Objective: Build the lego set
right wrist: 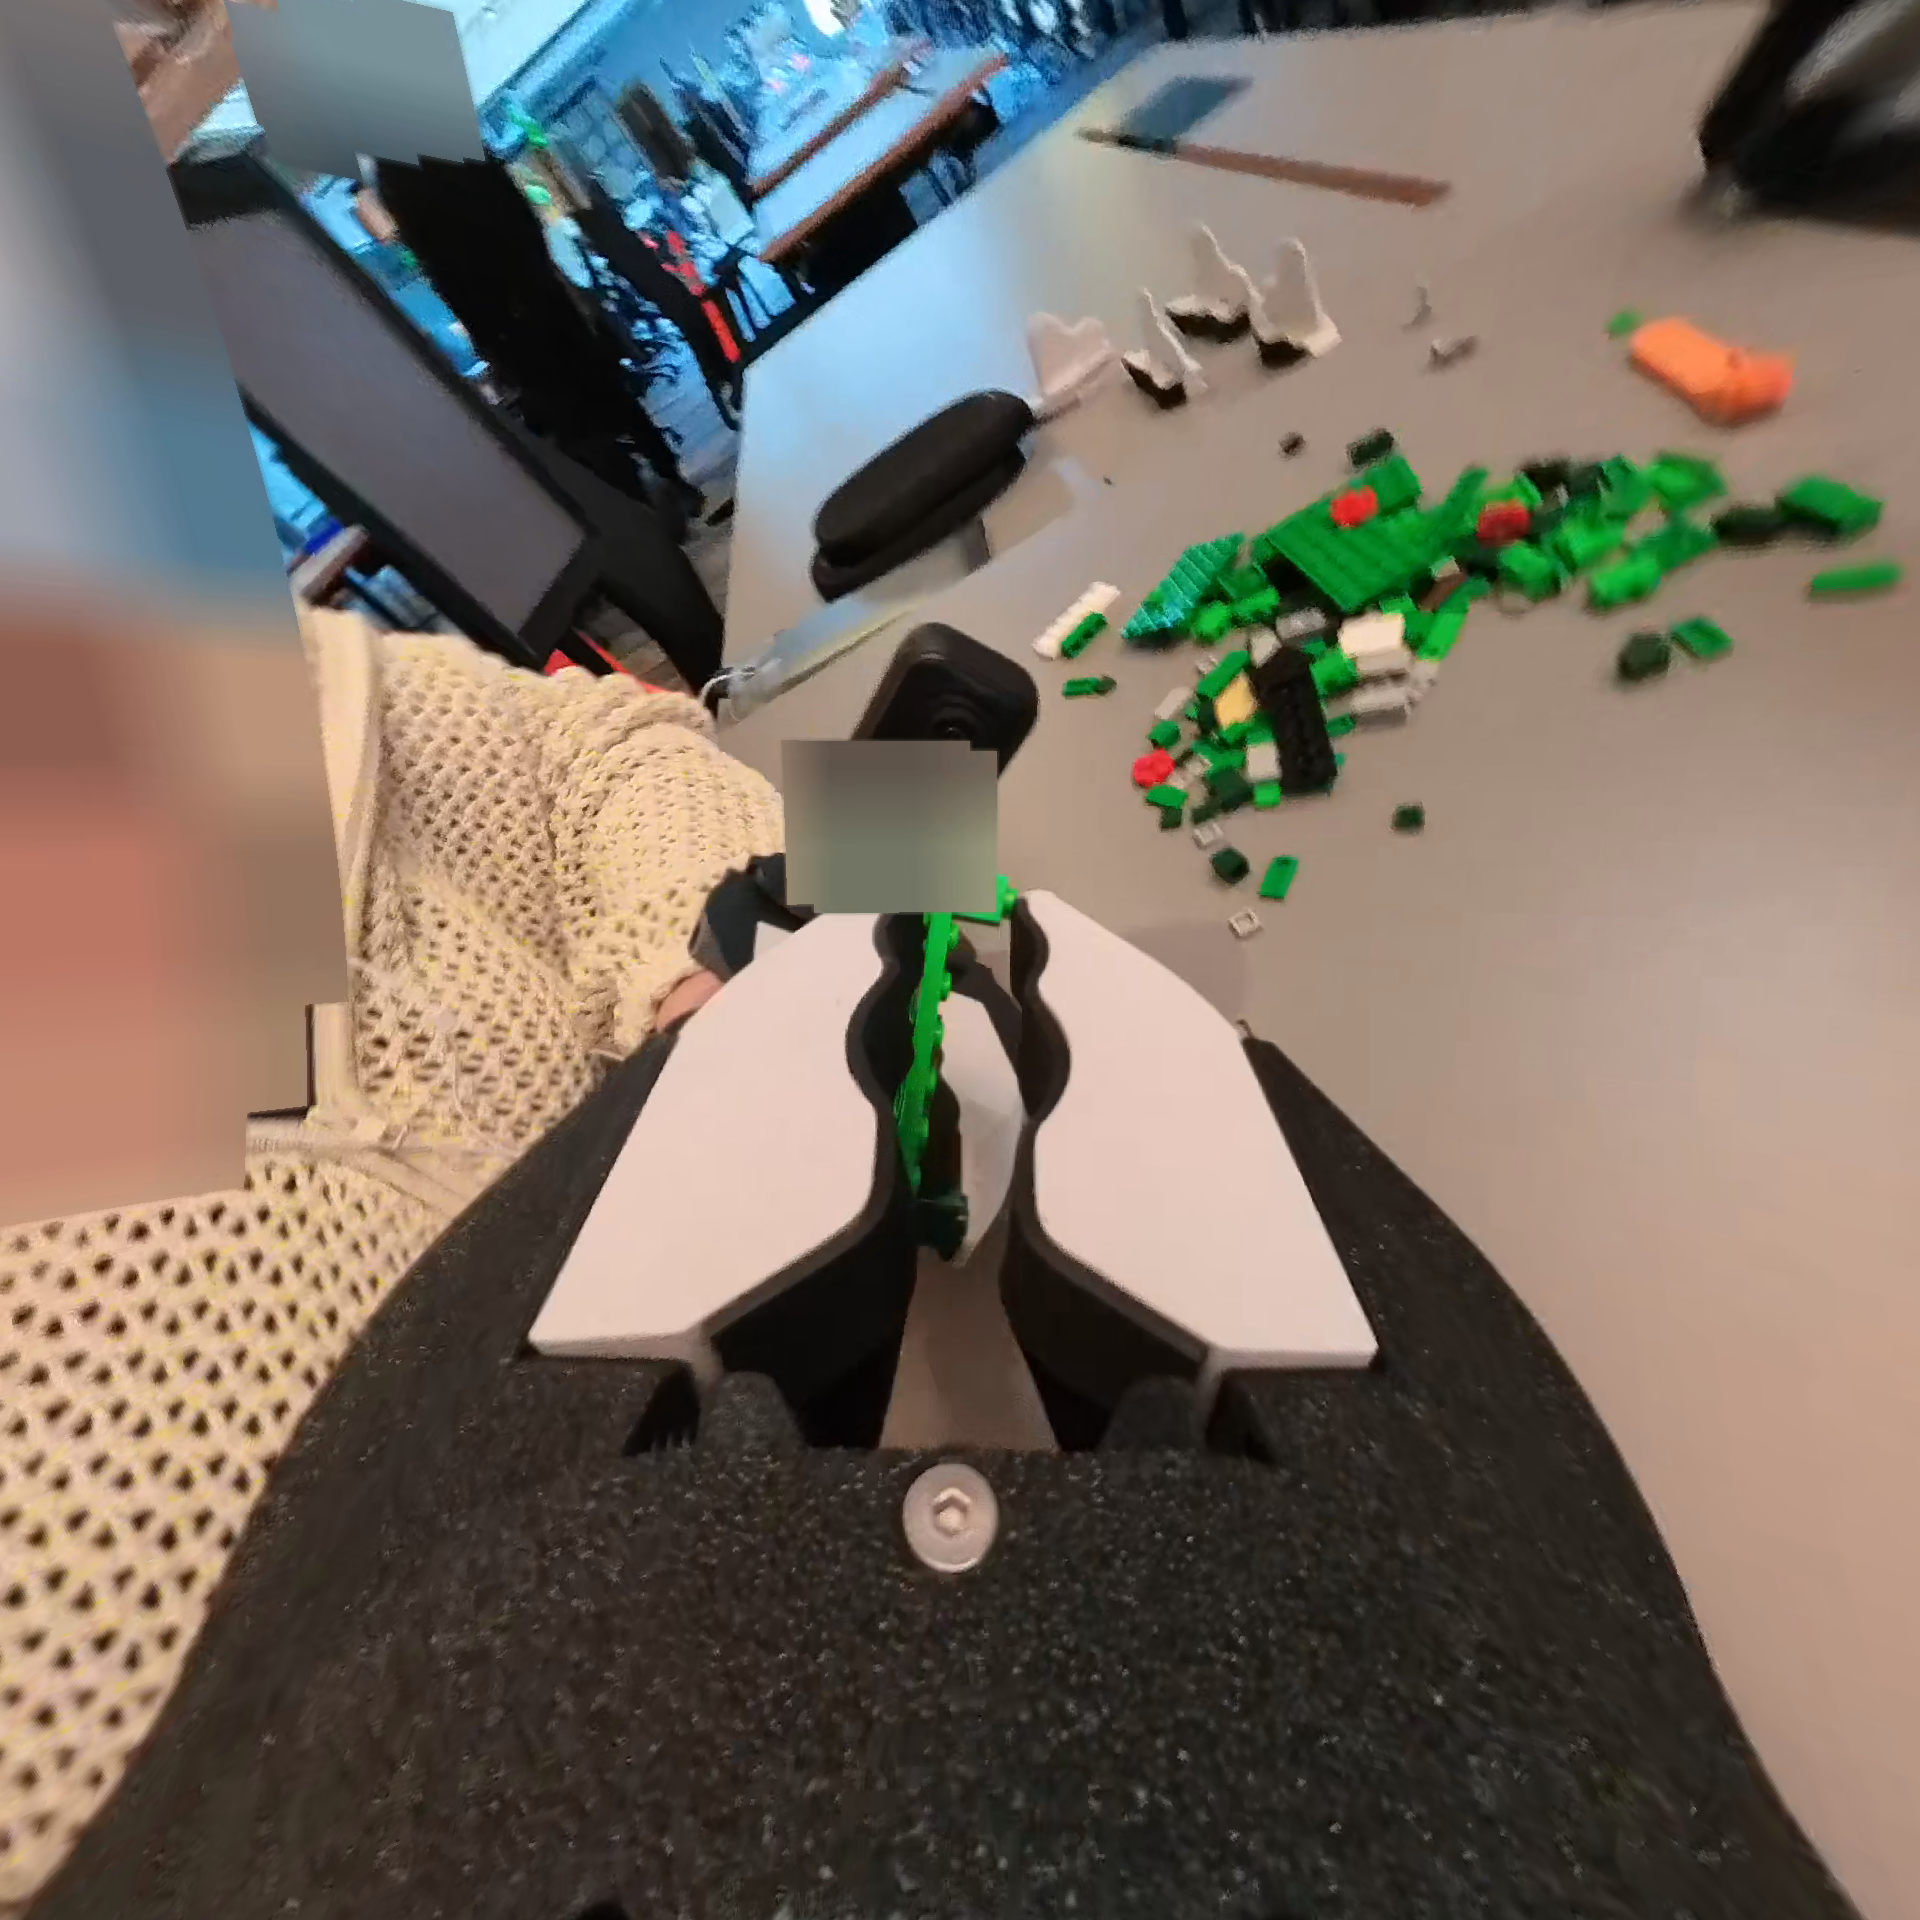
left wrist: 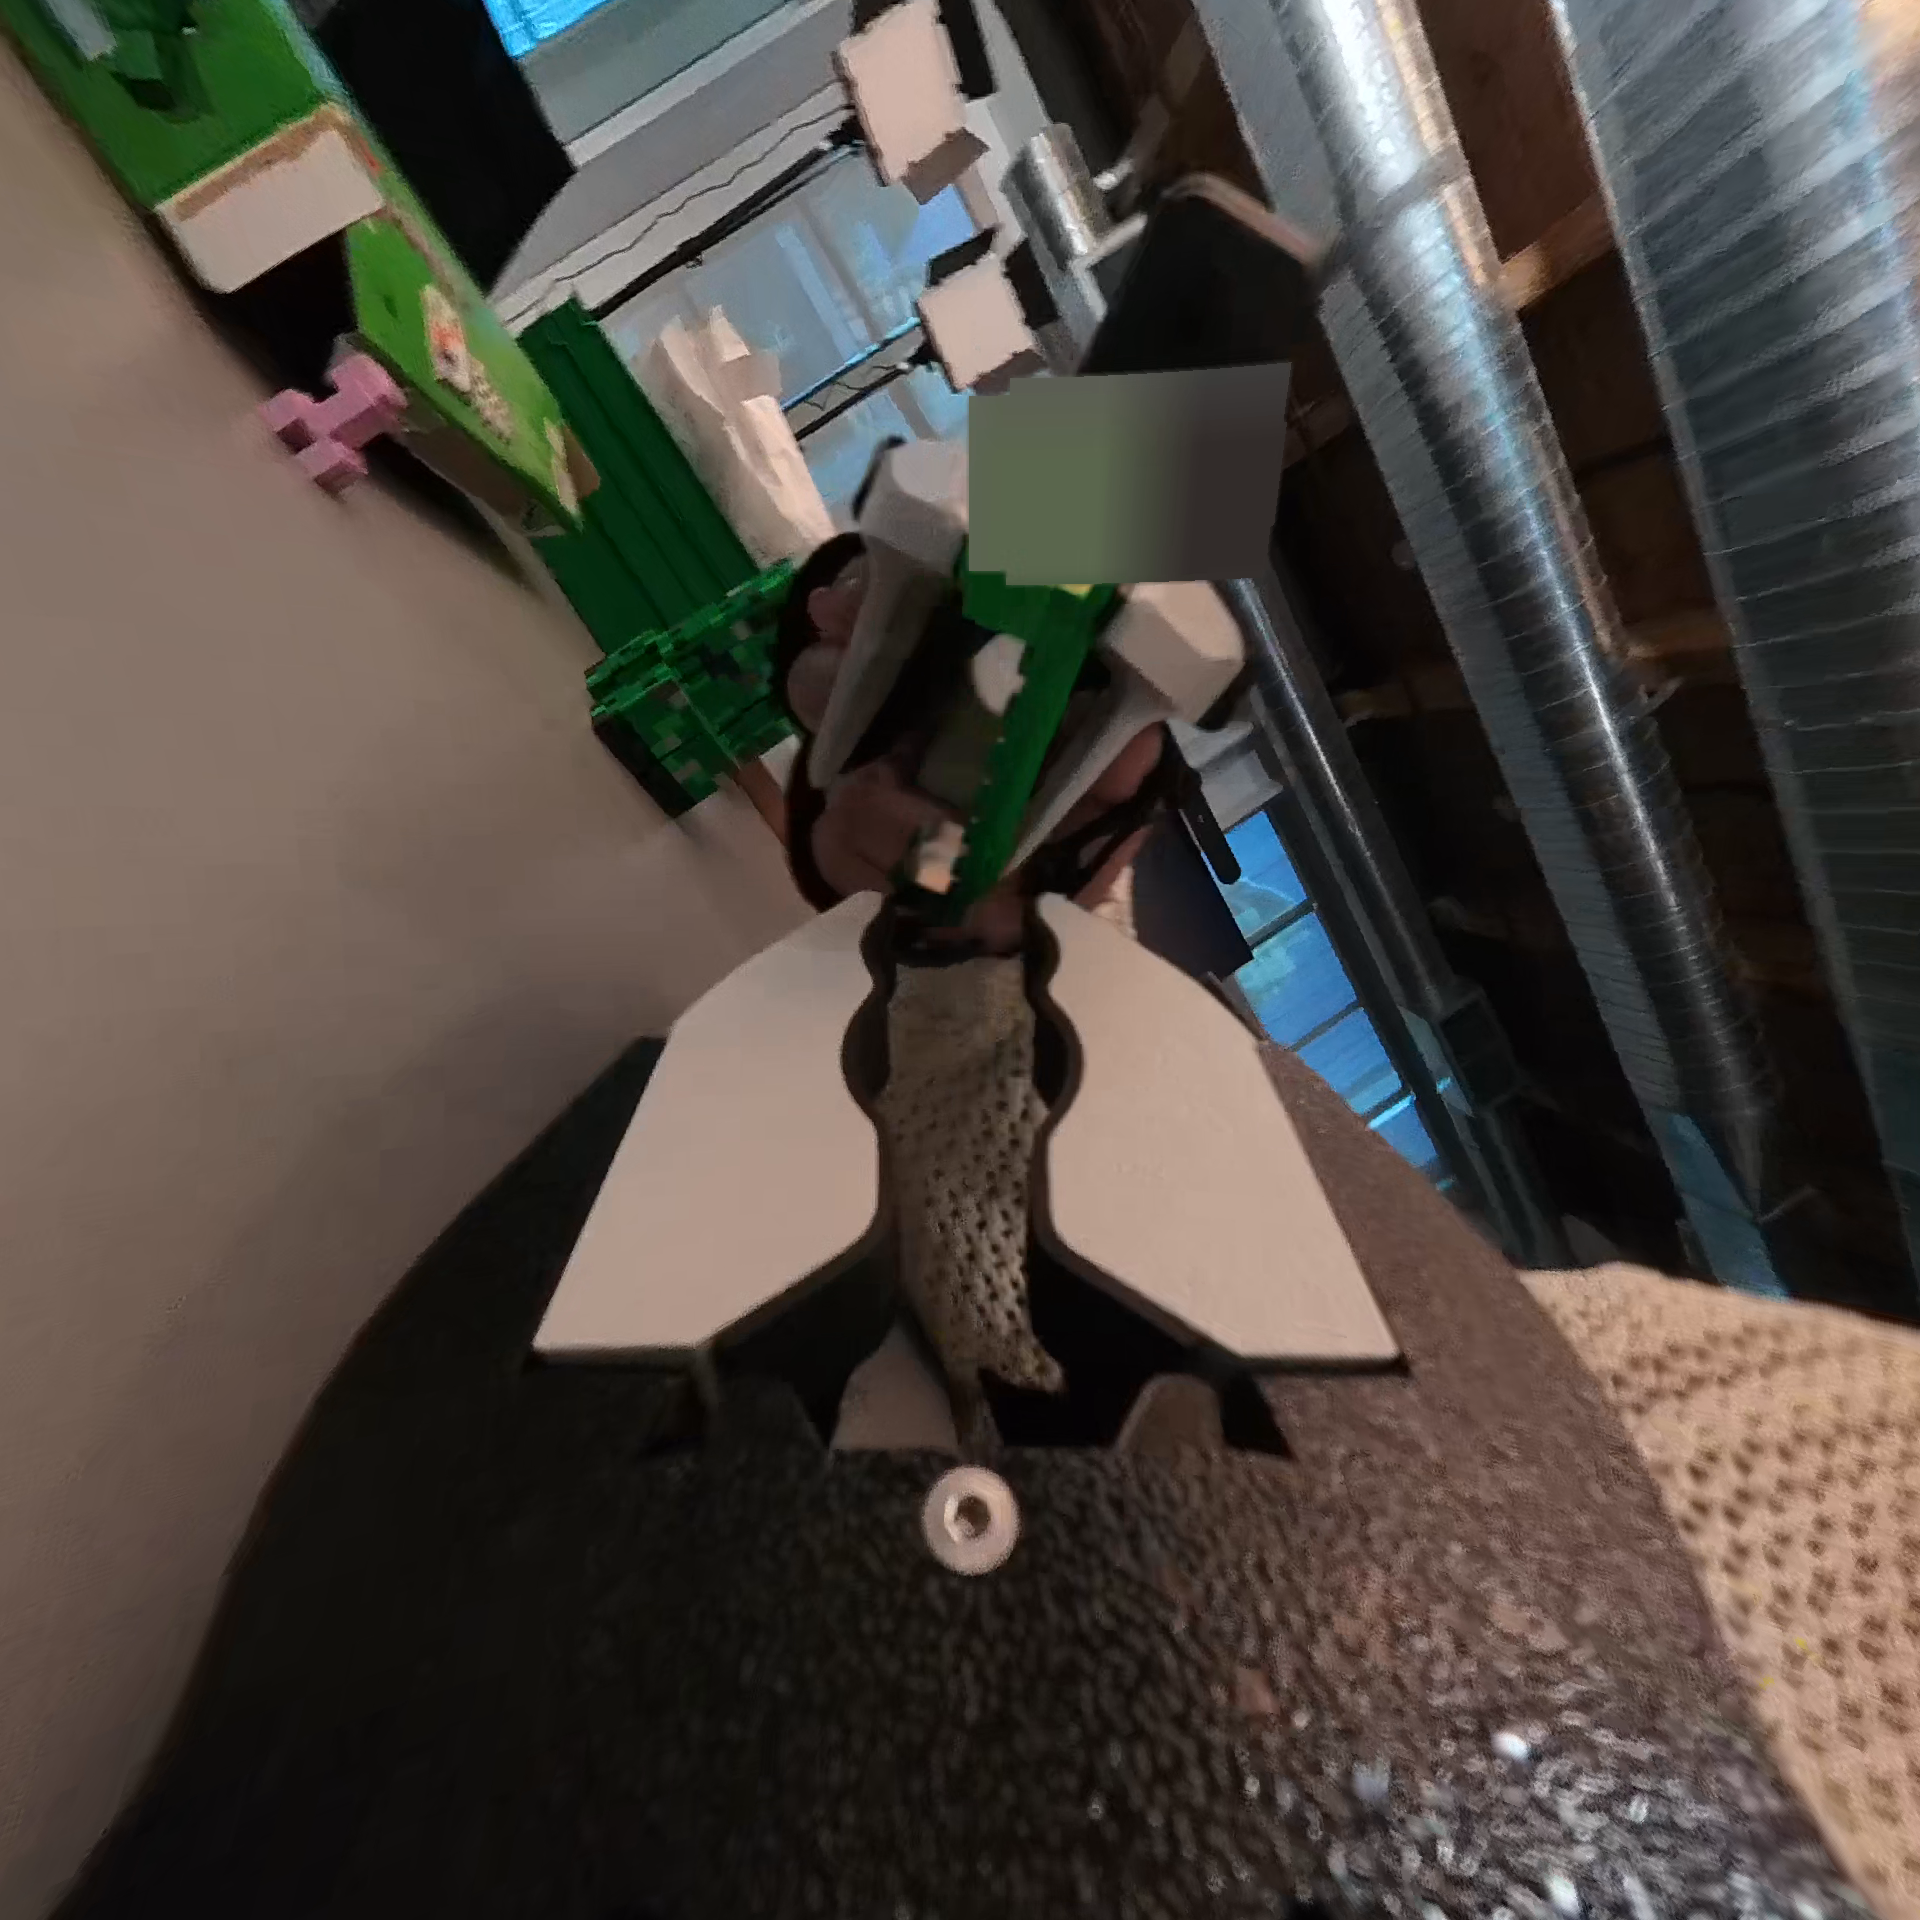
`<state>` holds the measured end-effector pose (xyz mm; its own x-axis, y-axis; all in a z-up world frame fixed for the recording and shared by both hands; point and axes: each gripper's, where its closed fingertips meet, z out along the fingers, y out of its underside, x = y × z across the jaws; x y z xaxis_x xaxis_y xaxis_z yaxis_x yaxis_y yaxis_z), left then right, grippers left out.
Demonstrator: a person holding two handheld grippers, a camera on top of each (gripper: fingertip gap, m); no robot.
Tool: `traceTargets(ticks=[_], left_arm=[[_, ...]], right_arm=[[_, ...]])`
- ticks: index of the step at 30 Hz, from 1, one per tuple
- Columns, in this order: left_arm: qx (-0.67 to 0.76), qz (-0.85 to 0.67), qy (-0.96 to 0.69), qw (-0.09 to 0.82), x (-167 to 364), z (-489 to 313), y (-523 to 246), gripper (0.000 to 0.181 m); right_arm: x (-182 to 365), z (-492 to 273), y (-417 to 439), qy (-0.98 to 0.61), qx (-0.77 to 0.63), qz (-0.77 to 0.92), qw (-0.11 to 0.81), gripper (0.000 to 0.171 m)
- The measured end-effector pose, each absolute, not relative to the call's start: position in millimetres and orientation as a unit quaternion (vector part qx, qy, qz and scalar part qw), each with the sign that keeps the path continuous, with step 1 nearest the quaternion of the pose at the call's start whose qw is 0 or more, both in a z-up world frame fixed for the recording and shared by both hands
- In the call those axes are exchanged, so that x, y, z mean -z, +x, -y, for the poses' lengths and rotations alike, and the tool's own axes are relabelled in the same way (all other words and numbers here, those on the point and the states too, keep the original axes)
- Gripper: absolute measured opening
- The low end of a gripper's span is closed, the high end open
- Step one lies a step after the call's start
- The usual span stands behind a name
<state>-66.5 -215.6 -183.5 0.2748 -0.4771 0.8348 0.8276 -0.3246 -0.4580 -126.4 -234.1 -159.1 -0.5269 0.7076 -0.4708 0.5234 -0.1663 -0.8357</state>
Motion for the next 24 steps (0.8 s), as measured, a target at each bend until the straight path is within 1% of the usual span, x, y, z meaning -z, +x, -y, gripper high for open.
traceTargets(ticks=[2,4,6,8,10,12,14,16,19,20,24], left_arm=[[0.551,0.101,-0.578,0.593,176,221,-62,0.035],[0.470,0.037,-0.610,0.637,171,221,-62,0.049],[0.363,-0.042,-0.632,0.683,166,222,-63,0.052],[0.271,-0.107,-0.634,0.716,162,223,-64,0.049],[0.216,-0.134,-0.638,0.727,163,221,-67,0.043],[0.208,-0.138,-0.643,0.723,167,220,-67,0.042],[0.203,-0.147,-0.639,0.727,166,221,-67,0.033],[0.183,-0.156,-0.623,0.744,161,224,-70,0.020],[0.163,-0.178,-0.613,0.752,160,227,-69,0.012],[0.158,-0.176,-0.612,0.754,159,227,-70,0.006],[0.160,-0.180,-0.617,0.749,160,227,-68,0.005]], right_arm=[[148,242,-118,-0.416,-0.613,0.661,0.123,0.016],[142,244,-111,-0.373,-0.608,0.677,0.179,0.016],[137,245,-105,-0.335,-0.607,0.685,0.223,0.016],[136,248,-99,-0.304,-0.605,0.692,0.249,0.016],[137,252,-95,-0.280,-0.611,0.695,0.258,0.016],[139,254,-94,-0.267,-0.617,0.689,0.268,0.016],[144,256,-94,-0.259,-0.618,0.688,0.278,0.015],[146,258,-93,-0.254,-0.614,0.689,0.289,0.016],[146,260,-92,-0.245,-0.600,0.696,0.308,0.015],[145,261,-91,-0.243,-0.599,0.697,0.311,0.015],[146,260,-90,-0.245,-0.603,0.692,0.314,0.015]])
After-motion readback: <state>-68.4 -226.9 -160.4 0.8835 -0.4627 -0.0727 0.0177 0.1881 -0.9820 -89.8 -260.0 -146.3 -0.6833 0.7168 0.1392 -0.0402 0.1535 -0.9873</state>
